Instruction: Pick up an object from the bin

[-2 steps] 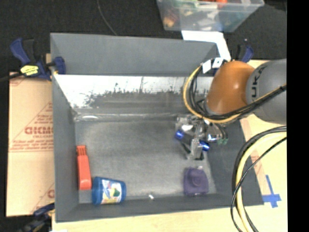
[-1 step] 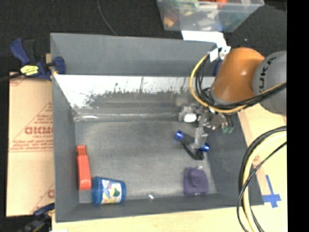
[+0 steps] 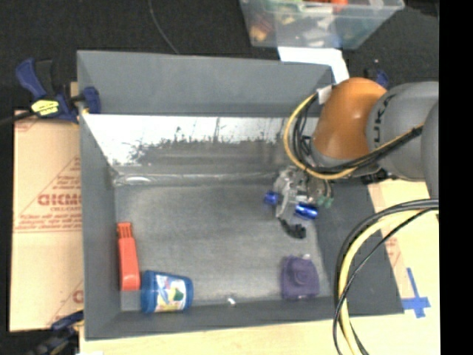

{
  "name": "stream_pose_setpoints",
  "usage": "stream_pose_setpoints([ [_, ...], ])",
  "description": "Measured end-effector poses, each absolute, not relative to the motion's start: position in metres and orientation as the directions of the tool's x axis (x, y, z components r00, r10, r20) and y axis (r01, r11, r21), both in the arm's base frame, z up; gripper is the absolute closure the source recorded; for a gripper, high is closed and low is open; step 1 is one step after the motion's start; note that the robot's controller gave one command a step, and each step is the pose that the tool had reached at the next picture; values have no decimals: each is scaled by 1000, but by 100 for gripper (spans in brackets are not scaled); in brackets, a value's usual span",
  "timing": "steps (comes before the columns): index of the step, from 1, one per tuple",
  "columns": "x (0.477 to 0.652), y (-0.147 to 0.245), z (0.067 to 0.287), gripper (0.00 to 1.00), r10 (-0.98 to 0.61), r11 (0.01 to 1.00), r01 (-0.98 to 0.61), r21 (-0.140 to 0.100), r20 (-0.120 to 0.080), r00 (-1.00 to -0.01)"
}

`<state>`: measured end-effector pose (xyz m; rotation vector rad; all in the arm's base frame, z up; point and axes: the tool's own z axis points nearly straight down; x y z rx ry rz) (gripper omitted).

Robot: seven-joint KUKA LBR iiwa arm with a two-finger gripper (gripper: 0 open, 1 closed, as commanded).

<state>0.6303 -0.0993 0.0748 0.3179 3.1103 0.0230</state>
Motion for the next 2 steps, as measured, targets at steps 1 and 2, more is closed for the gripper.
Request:
stream_pose_setpoints([
  [1,630,-99,75,100,203,979,202,16,-13,-979],
  [2,630,-99,88,100,202,979,202,17,-13,-979],
])
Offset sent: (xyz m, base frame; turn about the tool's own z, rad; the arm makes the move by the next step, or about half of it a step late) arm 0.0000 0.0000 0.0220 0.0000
